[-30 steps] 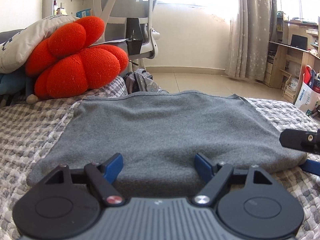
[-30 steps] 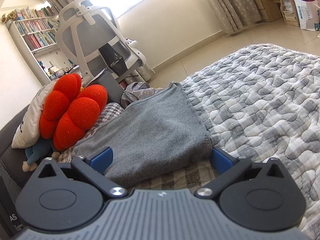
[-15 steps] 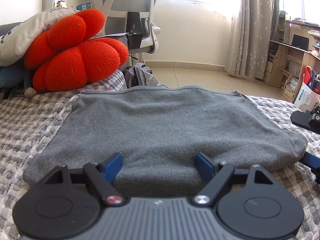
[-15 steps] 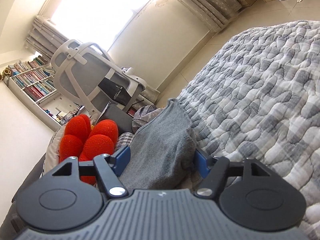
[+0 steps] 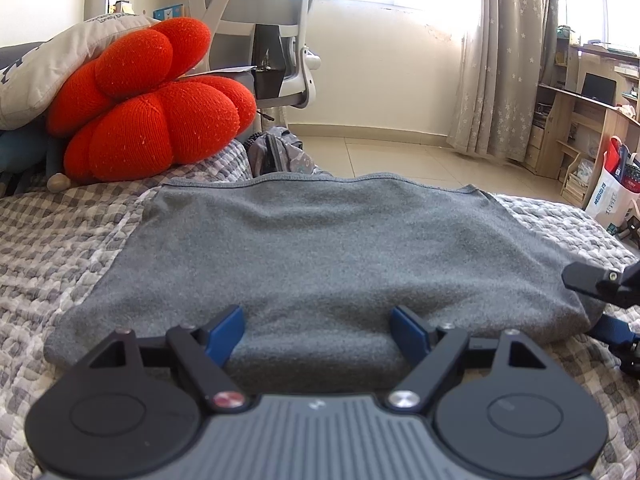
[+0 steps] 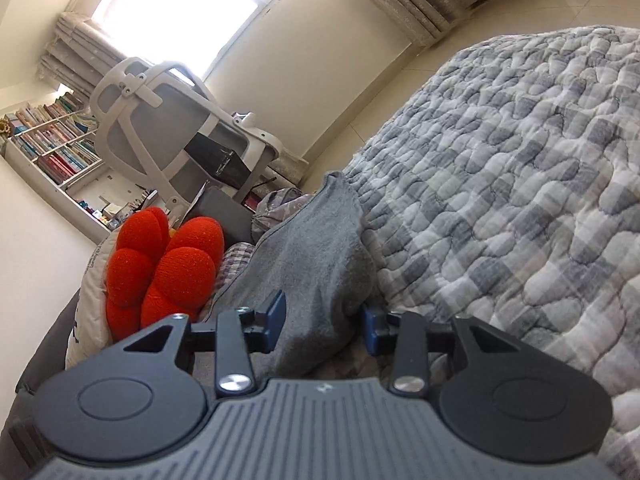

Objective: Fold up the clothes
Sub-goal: 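Lower the right gripper to the grey shirt edge and pinch it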

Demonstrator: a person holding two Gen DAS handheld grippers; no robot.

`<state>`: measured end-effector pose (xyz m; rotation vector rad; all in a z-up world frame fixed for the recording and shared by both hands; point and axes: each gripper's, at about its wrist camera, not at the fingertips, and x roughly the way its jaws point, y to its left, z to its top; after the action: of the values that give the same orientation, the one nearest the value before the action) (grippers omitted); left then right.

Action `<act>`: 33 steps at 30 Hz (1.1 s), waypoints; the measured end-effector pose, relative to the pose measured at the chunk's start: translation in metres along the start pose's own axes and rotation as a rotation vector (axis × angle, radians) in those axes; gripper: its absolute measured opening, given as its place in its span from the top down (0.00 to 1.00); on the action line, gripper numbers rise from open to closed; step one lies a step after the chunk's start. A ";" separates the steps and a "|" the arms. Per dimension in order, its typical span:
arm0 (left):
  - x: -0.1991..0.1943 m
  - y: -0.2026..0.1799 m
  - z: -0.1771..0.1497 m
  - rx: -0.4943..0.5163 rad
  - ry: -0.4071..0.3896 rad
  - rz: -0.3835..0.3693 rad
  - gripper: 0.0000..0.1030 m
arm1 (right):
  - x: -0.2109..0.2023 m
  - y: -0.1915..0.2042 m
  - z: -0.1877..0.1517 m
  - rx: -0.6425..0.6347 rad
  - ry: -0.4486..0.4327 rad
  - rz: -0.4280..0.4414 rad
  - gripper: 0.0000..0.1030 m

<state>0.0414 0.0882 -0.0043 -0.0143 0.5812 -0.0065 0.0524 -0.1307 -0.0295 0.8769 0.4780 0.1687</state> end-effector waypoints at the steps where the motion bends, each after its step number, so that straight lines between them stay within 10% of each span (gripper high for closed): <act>1: 0.000 0.000 0.000 0.000 0.000 0.000 0.20 | -0.001 -0.003 0.001 0.019 -0.008 0.007 0.65; 15: 0.000 0.000 0.000 -0.001 -0.001 -0.001 0.20 | 0.004 0.004 -0.004 -0.050 -0.015 -0.033 0.60; 18: -0.001 0.000 0.000 -0.002 -0.001 -0.002 0.20 | 0.008 0.003 -0.002 -0.040 -0.018 -0.036 0.85; 33: -0.001 0.001 0.000 0.000 0.000 -0.004 0.20 | 0.002 0.000 0.002 -0.013 -0.055 -0.024 0.87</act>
<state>0.0405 0.0887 -0.0043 -0.0158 0.5808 -0.0103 0.0556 -0.1316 -0.0293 0.8608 0.4359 0.1255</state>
